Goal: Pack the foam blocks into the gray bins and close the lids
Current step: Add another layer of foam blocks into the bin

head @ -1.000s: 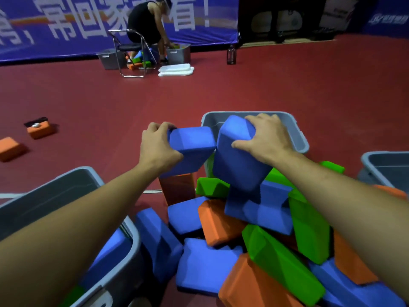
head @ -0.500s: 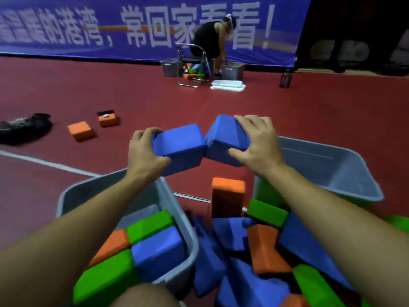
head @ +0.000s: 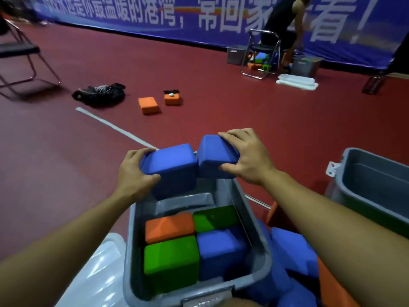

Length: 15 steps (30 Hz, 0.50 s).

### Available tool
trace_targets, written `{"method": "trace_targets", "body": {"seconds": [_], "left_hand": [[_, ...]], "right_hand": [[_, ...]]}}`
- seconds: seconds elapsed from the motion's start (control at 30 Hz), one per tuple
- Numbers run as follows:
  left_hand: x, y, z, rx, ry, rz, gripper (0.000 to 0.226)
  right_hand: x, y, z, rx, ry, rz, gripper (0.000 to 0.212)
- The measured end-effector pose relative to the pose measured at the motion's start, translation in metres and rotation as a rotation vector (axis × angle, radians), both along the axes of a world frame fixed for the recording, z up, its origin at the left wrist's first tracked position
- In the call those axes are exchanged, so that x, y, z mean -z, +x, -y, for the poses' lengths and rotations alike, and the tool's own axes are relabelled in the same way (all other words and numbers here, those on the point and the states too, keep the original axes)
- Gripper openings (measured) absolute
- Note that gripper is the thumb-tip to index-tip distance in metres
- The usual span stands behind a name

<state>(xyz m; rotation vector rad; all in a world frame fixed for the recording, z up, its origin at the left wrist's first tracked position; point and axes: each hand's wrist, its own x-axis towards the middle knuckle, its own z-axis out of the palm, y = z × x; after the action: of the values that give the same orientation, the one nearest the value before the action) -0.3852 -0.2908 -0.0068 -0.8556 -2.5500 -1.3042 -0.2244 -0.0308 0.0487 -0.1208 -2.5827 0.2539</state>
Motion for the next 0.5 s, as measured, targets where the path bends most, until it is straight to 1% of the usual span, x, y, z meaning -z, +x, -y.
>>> {"method": "trace_targets", "body": {"seconds": [0.2, 0.3, 0.43, 0.5], "left_hand": [[0.062, -0.016, 0.016, 0.039, -0.115, 0.065, 0.080], [0.095, -0.017, 0.023, 0.092, -0.208, 0.066, 0.081], [0.126, -0.017, 0.030, 0.115, -0.242, 0.082, 0.080], [0.135, -0.016, 0.030, 0.107, -0.268, 0.081, 0.080]], "right_hand": [[0.052, -0.039, -0.005, -0.105, -0.017, 0.229, 0.088], [0.083, -0.045, -0.011, -0.119, -0.020, 0.353, 0.091], [0.122, -0.046, -0.018, -0.110, -0.001, 0.493, 0.093], [0.135, -0.049, -0.020, -0.115, 0.009, 0.538, 0.091]]}}
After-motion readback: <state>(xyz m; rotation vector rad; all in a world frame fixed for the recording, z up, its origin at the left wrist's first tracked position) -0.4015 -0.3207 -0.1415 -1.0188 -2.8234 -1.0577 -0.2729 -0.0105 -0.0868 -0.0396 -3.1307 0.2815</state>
